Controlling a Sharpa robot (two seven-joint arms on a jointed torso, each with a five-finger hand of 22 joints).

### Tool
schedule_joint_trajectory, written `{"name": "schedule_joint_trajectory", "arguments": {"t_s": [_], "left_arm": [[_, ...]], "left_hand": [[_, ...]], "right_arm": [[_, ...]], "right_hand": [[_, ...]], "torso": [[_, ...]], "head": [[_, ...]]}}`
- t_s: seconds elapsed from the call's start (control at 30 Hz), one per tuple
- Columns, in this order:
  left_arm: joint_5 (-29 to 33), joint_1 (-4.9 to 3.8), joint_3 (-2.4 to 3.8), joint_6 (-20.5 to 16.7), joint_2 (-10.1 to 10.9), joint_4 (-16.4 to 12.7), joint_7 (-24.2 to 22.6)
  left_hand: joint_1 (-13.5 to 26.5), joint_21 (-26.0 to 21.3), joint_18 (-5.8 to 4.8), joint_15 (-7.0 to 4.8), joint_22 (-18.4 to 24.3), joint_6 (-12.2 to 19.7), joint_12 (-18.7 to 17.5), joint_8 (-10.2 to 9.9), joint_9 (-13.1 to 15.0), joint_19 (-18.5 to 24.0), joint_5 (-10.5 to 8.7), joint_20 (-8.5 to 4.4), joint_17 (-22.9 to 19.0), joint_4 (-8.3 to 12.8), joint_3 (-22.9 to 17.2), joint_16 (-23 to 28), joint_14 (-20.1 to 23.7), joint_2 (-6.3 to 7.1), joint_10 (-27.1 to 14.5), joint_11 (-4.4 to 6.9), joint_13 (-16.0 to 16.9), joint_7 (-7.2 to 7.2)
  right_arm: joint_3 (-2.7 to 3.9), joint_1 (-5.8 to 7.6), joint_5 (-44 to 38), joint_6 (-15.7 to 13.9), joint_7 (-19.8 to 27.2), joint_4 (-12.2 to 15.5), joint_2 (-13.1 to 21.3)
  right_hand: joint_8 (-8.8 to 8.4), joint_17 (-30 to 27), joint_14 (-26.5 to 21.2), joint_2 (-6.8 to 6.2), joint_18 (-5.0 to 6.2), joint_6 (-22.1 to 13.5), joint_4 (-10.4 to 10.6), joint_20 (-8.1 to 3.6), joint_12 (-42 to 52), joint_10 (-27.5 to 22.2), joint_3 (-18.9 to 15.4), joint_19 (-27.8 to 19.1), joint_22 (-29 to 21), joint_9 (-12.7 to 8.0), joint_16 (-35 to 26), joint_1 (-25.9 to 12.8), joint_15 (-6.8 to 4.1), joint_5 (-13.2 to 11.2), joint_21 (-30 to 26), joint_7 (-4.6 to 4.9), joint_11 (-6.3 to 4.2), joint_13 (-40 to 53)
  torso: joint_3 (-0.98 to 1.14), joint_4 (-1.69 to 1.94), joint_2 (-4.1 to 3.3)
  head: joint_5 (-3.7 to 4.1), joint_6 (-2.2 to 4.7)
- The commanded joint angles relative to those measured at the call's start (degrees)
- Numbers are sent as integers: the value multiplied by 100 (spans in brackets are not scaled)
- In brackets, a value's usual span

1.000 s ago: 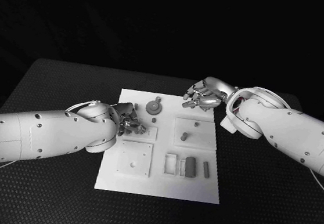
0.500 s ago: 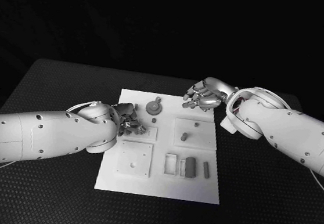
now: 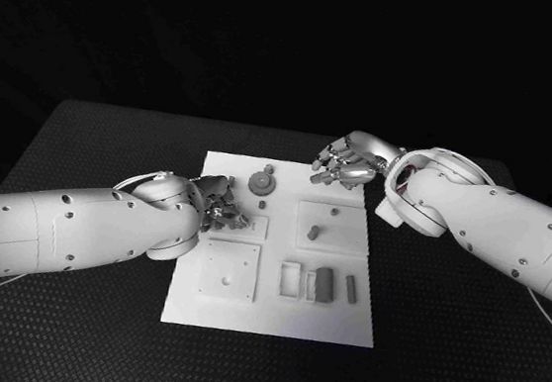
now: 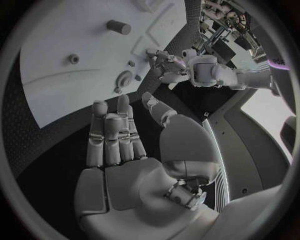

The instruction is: Assemble the parts on the task board

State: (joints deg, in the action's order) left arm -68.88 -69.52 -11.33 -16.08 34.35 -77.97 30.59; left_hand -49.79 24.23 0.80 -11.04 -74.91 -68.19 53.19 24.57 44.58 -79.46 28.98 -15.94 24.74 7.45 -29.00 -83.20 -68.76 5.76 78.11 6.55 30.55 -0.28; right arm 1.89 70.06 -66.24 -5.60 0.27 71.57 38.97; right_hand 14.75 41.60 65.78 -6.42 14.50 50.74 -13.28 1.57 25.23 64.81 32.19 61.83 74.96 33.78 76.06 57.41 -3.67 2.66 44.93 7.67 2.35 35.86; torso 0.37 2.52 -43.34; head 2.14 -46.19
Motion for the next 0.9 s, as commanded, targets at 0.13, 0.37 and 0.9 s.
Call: {"name": "schedule_joint_trajectory", "arguments": {"t_s": [0.13,0.37,0.9], "left_arm": [[153,2,-7,42,-12,5,-21],[184,1,-7,-53,-13,4,-45],[324,1,-7,-82,-5,-8,-97]], "left_hand": [[378,25,-13,-80,-122,82,24,66,-9,62,-332,-10,14,-5,-2,24,-25,201,-35,-29,0,13],[492,15,13,-98,-117,92,33,101,-31,77,-716,-8,21,-246,76,22,-19,306,-42,-13,0,1],[590,14,27,-106,-119,90,44,129,-44,79,-813,-8,29,-449,103,15,-22,350,-40,-5,4,-7]], "right_arm": [[1,-3,-1,85,21,7,-5],[1,-3,-1,88,18,4,-6],[1,-3,-1,98,22,1,-5]], "right_hand": [[-23,-8,-42,-9,50,54,35,-20,7,-16,-7,-25,89,8,-24,-49,-6,21,-31,111,21,6],[-23,-8,-42,-8,50,54,36,-19,8,-15,-7,-25,89,9,-24,-50,-6,21,-31,111,21,6],[-24,-9,-43,-7,50,54,37,-19,9,-15,-7,-25,90,10,-24,-50,-6,21,-31,111,21,7]], "torso": [[0,4,-1],[0,1,-2],[0,-1,0]], "head": [[-3,5],[-8,4],[-7,11]]}}
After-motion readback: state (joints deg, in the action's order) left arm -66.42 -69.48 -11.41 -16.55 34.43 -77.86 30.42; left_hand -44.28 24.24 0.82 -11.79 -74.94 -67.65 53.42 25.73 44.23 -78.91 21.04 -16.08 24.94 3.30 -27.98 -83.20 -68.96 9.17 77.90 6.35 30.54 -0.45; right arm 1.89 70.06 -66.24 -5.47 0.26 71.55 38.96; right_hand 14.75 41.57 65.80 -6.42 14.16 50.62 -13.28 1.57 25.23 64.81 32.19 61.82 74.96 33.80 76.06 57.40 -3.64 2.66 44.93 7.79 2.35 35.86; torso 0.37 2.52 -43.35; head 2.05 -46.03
